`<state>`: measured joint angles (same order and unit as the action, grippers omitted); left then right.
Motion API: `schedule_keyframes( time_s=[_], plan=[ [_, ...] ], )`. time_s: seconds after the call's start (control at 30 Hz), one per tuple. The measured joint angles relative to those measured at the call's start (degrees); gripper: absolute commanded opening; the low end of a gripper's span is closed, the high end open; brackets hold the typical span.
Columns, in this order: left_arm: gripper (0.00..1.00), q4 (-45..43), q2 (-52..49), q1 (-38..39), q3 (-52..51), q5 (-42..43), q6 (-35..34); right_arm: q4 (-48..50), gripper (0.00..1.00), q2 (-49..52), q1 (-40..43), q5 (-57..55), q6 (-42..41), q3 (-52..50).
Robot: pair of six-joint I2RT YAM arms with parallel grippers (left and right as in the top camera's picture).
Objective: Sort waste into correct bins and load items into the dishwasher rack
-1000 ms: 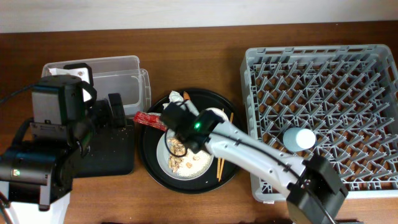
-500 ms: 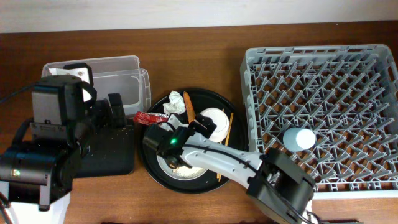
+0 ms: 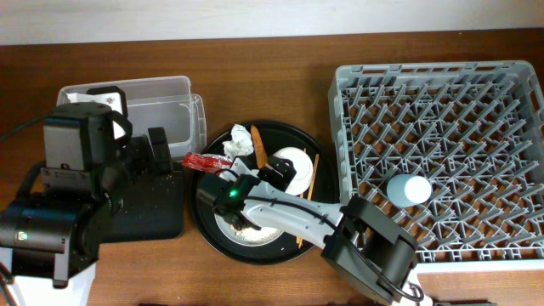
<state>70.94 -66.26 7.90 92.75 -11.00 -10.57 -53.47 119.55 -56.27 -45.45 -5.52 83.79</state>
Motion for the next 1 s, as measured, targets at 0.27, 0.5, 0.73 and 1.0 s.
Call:
schedule_keyframes(
  time_s=[0.27, 0.5, 0.73, 1.0],
  plan=[
    [1.00, 0.00, 0.00, 0.00, 0.00, 0.00, 0.00, -1.07, 0.98, 0.00, 3.61, -6.14, -0.22, 0.00],
    [1.00, 0.00, 0.00, 0.00, 0.00, -0.02, 0.00, -1.16, 0.98, 0.00, 3.91, -8.61, -1.01, 0.00],
    [1.00, 0.00, 0.00, 0.00, 0.00, 0.00, 0.00, -7.69, 0.98, 0.00, 5.68, -2.01, -1.46, 0.50],
    [1.00, 0.00, 0.00, 0.00, 0.00, 0.00, 0.00, -9.05, 0.98, 0.00, 6.58, 5.07, -6.14, 1.29]
  ],
)
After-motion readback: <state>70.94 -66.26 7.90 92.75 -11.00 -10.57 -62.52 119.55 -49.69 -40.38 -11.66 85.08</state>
